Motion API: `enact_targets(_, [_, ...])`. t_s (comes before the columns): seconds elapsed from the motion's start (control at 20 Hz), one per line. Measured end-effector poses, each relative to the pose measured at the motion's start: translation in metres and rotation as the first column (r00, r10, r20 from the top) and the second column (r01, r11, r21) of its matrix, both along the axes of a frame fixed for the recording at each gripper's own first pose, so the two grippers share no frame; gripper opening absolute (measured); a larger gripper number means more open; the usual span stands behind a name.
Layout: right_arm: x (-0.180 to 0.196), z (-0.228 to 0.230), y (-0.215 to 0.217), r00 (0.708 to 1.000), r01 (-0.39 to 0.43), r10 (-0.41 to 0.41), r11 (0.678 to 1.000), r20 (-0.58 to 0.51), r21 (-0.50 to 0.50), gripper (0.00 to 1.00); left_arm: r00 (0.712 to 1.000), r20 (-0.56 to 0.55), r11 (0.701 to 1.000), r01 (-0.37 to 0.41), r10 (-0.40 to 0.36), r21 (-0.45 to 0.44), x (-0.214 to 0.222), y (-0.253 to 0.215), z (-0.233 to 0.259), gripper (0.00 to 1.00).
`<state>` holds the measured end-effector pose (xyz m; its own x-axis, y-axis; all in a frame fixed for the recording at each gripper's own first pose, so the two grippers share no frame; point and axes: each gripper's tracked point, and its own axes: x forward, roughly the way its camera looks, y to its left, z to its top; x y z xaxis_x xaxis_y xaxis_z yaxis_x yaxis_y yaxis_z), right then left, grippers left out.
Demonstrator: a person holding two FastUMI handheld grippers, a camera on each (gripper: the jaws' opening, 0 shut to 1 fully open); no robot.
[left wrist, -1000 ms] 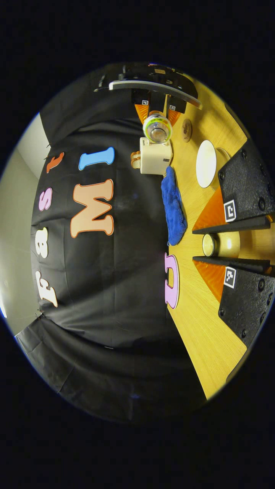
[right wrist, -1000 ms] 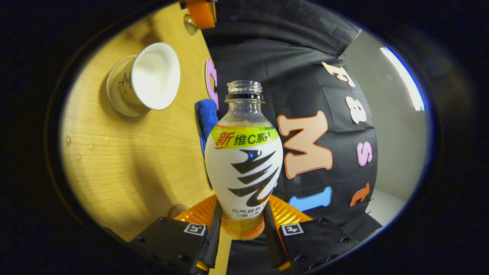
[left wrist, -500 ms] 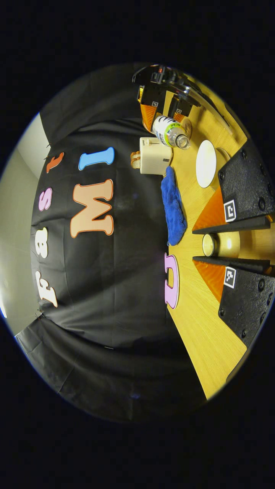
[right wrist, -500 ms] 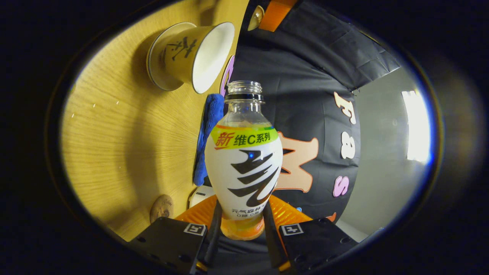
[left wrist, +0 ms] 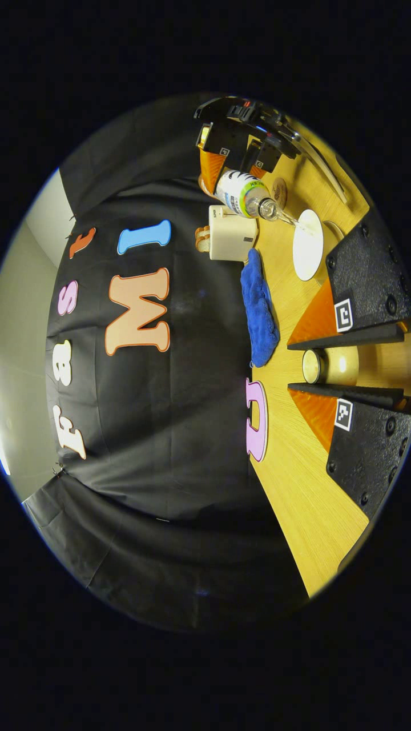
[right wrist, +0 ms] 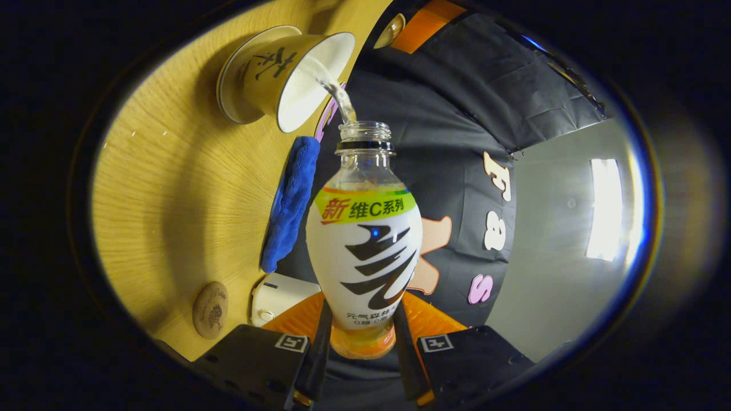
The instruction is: Open the teacup lid with one hand, grasp the water bottle and pour water into the teacup with the other hand; after pouring, place the water bottle on the coaster and then close the teacup lid.
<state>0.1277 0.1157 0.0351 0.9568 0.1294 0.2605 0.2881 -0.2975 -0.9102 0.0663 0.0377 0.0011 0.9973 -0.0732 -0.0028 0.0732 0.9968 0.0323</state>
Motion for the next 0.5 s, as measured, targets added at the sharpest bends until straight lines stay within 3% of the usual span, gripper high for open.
enact_targets(0.5, [-0.0032, 0.0071, 0.0090, 0.997, -0.025, 0.031, 0.996, 0.070, -0.087, 0.58, 1.000, 0.000, 1.000, 0.000, 0.000, 0.000, -0.0002, 0.0002, -0.0006, 0.28])
